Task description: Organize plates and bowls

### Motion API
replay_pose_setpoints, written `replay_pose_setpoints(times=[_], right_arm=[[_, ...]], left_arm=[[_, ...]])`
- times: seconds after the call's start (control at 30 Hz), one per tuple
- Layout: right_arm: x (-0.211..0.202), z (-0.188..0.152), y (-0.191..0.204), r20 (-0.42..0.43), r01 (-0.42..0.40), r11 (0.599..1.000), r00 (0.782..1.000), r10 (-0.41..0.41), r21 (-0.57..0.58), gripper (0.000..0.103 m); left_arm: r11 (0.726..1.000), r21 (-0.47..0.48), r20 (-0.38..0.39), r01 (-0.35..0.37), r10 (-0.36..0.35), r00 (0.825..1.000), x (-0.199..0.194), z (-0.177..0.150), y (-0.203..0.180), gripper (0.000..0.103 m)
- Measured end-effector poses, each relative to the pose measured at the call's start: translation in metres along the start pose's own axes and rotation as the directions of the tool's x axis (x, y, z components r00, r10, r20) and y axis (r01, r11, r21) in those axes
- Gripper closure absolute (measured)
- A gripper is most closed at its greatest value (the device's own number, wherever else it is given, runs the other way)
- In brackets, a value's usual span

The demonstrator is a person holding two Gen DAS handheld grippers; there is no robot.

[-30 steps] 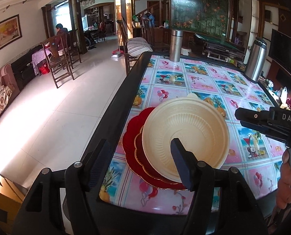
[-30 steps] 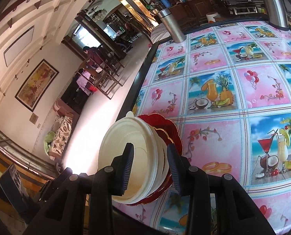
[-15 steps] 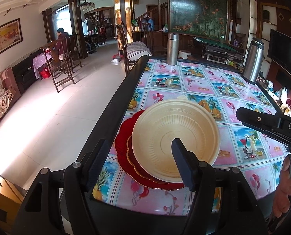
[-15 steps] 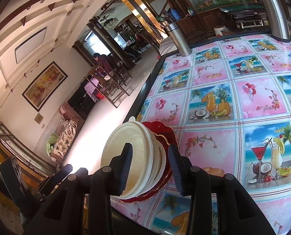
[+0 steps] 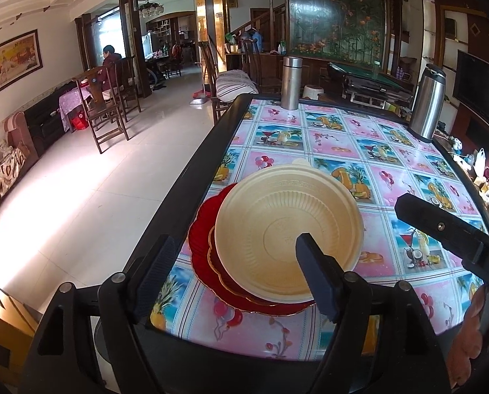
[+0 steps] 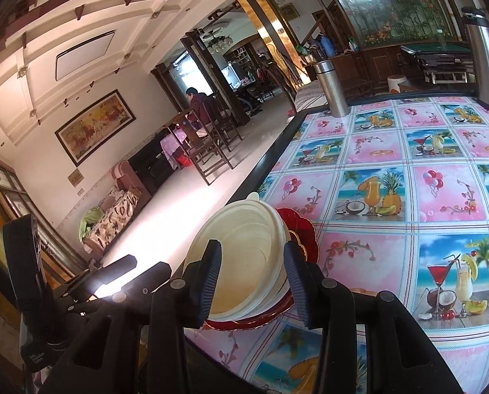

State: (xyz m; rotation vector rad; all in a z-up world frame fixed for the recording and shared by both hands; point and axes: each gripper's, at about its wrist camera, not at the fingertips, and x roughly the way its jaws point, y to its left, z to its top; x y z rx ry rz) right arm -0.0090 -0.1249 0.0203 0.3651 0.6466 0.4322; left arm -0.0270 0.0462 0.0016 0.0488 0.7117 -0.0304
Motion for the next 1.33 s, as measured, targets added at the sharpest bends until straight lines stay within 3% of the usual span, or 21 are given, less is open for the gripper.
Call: replay_pose_setpoints(times=[0.1,0.27,0.6,0.93,1.17,1.33], right_arm=[[-0.004,-0.004,0.004,0.013,-0.011,0.999,1.0,0.012,-0.03,0.06],[-0.009,-0.01,0.01,0.022,-0.019,0.997,1.0,0.021,-0.068,0.06],[-0.013,-0.014,0.015,0.026,-0.047,0.996,0.998,0.049,-0.078,0.06],[-0.011,-0.018,0.022,0.018,-0.07,0.993,0.997,0.072,-0.094,0.06],[-0.011,-0.017,0.016,0.02,-0.081,0.994,0.996,0.083,-0.067,0.06],[-0.013,-0.016,0.015,0.029,-0.077,0.995,0.996,0.079,-0.061,0.06]], left_arm=[[1.0,-0.009,-0.007,0.0,0.0,1.0,0.0,-0.001,0.0,0.02],[1.0,-0.028,-0.023,-0.013,0.013,1.0,0.004,-0.002,0.001,0.02],[0.996,-0.089,0.06,0.019,-0.014,0.998,-0.008,0.0,0.011,0.02],[0.997,-0.067,0.16,0.026,-0.015,0.987,-0.022,0.003,0.004,0.016],[0.998,-0.052,0.184,0.02,-0.01,0.983,-0.024,0.003,-0.001,0.016],[0.999,-0.035,0.155,0.009,-0.004,0.988,-0.02,0.003,-0.005,0.016]])
